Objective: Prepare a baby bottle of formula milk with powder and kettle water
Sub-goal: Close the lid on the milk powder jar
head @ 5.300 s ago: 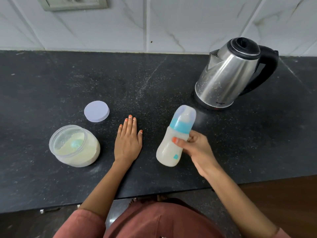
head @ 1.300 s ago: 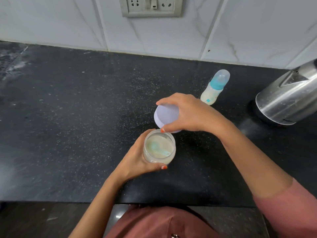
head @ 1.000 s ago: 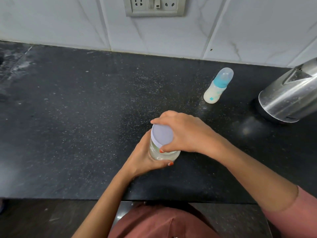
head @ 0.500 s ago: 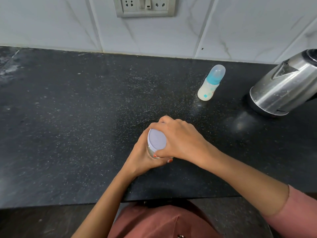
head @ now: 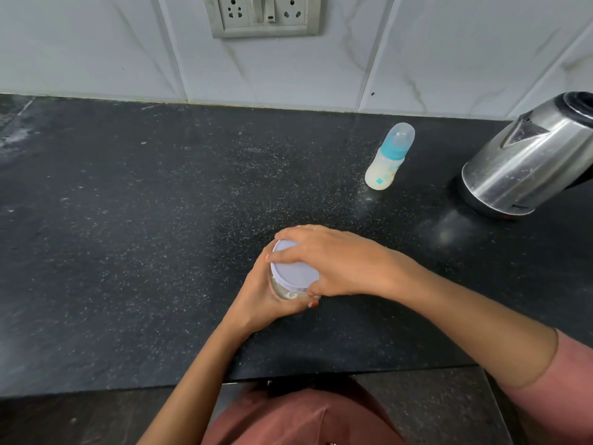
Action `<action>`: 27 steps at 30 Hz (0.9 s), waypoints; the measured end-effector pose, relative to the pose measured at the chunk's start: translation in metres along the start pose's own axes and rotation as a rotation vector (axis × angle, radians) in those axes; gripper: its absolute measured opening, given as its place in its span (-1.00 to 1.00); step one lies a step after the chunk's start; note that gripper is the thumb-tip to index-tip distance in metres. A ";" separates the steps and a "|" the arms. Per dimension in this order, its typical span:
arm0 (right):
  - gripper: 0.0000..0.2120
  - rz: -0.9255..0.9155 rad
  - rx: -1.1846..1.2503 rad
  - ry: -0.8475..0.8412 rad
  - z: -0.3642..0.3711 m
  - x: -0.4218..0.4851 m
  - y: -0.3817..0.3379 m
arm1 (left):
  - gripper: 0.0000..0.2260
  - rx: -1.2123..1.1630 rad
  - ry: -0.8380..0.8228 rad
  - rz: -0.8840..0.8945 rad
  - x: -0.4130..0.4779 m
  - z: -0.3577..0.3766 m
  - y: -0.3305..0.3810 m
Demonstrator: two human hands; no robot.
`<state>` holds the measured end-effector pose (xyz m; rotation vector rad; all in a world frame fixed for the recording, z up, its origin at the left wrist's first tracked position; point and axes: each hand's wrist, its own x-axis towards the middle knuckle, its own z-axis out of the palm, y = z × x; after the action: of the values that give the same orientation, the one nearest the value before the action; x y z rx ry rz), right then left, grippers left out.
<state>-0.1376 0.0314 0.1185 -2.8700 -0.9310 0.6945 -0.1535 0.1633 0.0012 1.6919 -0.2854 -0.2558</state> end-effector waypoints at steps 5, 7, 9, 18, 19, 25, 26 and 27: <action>-0.32 0.243 -0.131 0.210 0.008 0.003 -0.013 | -0.28 -0.003 0.009 -0.001 0.000 0.001 -0.001; -0.26 0.280 -0.060 0.194 0.010 0.003 -0.012 | -0.25 0.002 0.007 -0.009 0.000 0.000 -0.003; -0.19 0.221 0.043 0.114 0.007 0.000 -0.008 | -0.23 0.011 -0.003 -0.001 0.001 -0.001 -0.004; -0.37 0.309 -0.052 0.209 0.012 0.006 -0.017 | -0.27 0.026 0.007 -0.005 0.002 0.001 -0.001; -0.32 0.362 -0.037 0.213 0.014 0.007 -0.020 | -0.28 0.018 0.005 -0.002 0.001 0.001 -0.001; -0.21 0.148 0.114 -0.026 0.003 -0.003 -0.009 | -0.28 0.007 -0.010 0.006 0.000 -0.001 -0.002; -0.26 0.118 0.085 -0.037 0.001 -0.004 -0.007 | -0.28 0.006 -0.003 0.000 0.000 -0.001 -0.003; -0.31 0.121 0.048 -0.018 0.002 -0.004 -0.007 | -0.28 0.010 0.005 -0.009 0.000 -0.001 -0.003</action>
<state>-0.1457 0.0349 0.1193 -2.9014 -0.7373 0.7426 -0.1529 0.1640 -0.0013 1.7034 -0.2758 -0.2573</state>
